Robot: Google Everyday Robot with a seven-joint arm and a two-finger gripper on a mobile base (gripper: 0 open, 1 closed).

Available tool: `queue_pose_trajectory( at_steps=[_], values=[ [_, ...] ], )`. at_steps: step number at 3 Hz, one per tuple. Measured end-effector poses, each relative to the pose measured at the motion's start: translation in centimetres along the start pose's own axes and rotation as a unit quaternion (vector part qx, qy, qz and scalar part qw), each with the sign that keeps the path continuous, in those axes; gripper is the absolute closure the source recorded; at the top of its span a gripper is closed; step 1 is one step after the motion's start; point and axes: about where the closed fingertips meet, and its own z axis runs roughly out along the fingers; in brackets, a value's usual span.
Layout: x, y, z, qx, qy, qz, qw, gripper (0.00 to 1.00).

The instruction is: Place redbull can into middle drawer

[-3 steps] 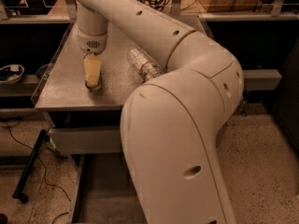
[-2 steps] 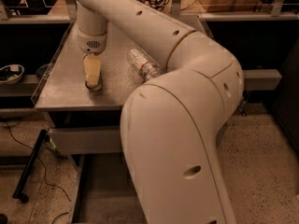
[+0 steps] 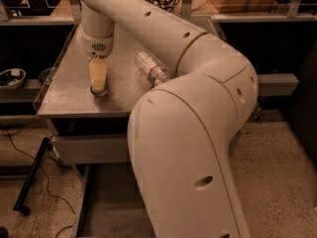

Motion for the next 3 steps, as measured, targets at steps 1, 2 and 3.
queue_pose_trajectory(
  at_steps=[1,2,3],
  values=[
    [0.4,-0.1,-1.8,0.017,-0.011,0.006,0.9998,1.0],
    [1.4,0.3,-4.3,0.04,-0.018,0.015,0.9989,1.0],
    [3.0,1.4,-6.7,0.062,-0.038,0.033,0.9968,1.0]
  ],
)
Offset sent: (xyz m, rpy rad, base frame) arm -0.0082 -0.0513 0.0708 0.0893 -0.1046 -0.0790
